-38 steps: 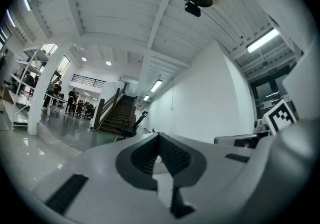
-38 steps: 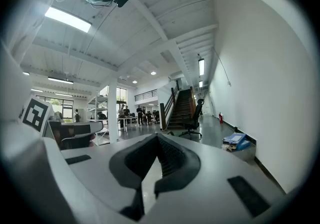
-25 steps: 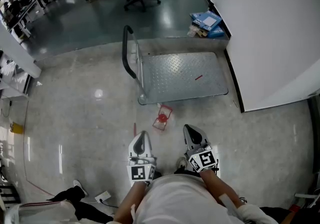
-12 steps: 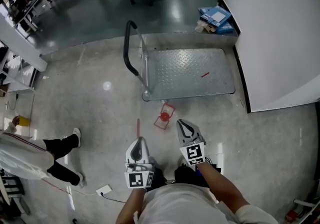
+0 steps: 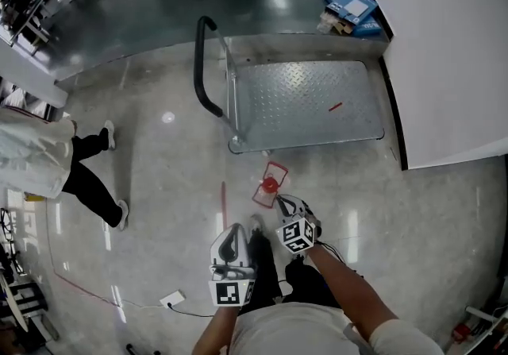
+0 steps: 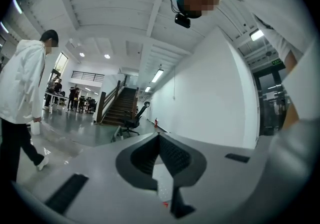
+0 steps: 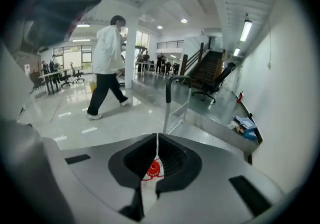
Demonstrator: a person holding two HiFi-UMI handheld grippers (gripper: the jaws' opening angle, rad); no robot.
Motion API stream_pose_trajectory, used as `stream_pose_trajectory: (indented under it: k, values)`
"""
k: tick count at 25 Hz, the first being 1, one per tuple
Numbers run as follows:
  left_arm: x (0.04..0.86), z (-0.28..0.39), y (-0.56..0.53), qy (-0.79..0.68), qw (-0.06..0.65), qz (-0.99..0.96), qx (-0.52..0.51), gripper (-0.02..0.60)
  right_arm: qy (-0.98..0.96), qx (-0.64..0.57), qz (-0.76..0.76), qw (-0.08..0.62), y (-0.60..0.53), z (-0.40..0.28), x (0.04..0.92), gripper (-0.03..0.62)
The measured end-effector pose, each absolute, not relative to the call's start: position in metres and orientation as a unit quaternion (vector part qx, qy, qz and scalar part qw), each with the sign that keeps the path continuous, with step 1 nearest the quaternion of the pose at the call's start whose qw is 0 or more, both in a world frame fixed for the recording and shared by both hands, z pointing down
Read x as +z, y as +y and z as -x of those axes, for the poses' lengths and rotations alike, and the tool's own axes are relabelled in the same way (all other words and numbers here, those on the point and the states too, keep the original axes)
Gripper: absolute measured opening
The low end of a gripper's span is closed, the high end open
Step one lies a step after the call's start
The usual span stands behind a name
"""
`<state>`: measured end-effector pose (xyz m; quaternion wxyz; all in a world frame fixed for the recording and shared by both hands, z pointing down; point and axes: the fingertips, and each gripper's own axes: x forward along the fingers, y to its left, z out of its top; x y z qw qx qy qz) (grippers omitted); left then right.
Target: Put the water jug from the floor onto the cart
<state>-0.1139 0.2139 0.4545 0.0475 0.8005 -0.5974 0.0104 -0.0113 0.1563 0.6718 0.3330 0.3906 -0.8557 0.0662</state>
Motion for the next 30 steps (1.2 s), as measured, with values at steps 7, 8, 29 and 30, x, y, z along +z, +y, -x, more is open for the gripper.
stream_pose_trajectory:
  k: [7,8,29,30]
  values:
    - [0.498,0.140,0.146,-0.571,0.071,-0.817,0.024,0.003,-0.819,0.101,-0.345,0.447,0.153,0.043,0.780,0.012]
    - [0.501,0.144,0.139,-0.571,0.071,-0.817,0.022,0.003,-0.816,0.100,-0.334,0.462,0.154,0.045,0.794,0.012]
    - [0.632,0.166,0.126,-0.572,0.166,-0.800,0.069,0.003,-0.760,0.133,-0.204,0.603,0.205,0.070,0.967,0.123]
    - [0.633,0.167,0.127,-0.572,0.167,-0.800,0.069,0.003,-0.756,0.130,-0.205,0.608,0.205,0.069,0.971,0.123]
